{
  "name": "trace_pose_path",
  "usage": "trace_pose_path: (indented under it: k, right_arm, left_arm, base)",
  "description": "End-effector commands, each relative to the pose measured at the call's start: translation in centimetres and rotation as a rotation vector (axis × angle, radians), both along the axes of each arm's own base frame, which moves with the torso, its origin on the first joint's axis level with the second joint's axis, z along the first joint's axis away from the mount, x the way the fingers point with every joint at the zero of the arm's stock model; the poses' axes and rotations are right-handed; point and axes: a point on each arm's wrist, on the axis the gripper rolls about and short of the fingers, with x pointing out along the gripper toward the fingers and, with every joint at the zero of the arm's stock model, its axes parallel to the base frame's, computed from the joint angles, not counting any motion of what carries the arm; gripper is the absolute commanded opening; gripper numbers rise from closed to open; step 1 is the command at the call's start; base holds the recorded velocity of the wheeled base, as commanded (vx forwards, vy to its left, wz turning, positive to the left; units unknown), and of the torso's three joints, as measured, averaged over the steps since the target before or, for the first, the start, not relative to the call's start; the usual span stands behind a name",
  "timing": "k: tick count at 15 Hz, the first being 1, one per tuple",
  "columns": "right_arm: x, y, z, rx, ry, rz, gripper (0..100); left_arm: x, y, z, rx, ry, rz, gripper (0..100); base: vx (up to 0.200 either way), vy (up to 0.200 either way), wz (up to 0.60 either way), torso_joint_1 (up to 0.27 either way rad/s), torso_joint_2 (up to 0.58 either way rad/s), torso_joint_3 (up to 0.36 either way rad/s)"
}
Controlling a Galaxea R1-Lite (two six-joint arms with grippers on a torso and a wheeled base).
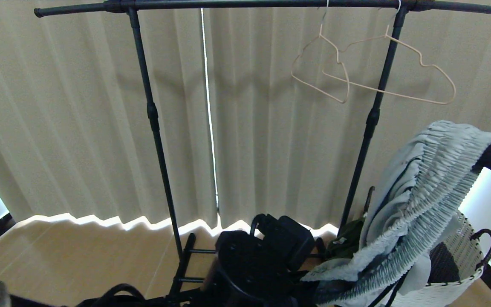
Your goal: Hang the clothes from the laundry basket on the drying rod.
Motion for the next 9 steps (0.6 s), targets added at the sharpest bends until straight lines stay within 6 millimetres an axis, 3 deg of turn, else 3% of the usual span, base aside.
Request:
trace_pose_path:
  k: [1,3,6,9]
  right_arm:
    - [1.7,1.2,-0.7,-0.037,0.049,0.0,0]
    - [3.3,2.4,-0.2,-0.043,0.058,0.0,0]
    - [5.4,3.9,-0.1,-0.056,0.075,0.0,0]
    - [7.9,5.7,0.2,-0.06,0.081,0.001,0]
  left_arm:
    - [-1.4,5.2,4.9,-0.1,-0.073,0.032,0]
    - [-1.7,10.0,8.6,-0.096,-0.085,0.117,0]
    - [-1.6,15.1,11.4,-0.094,-0.078,0.247,0]
    - [-1.5,17.7,12.9,-0.11,-0.076,0.312,0]
  base:
    - [0.0,0.0,0.0,0.0,0.0,0.0]
    - [0.0,0.0,0.0,0.0,0.0,0.0]
    - [0.0,0.0,0.0,0.0,0.0,0.0]
    - [0.0,0.0,0.0,0.0,0.0,0.0]
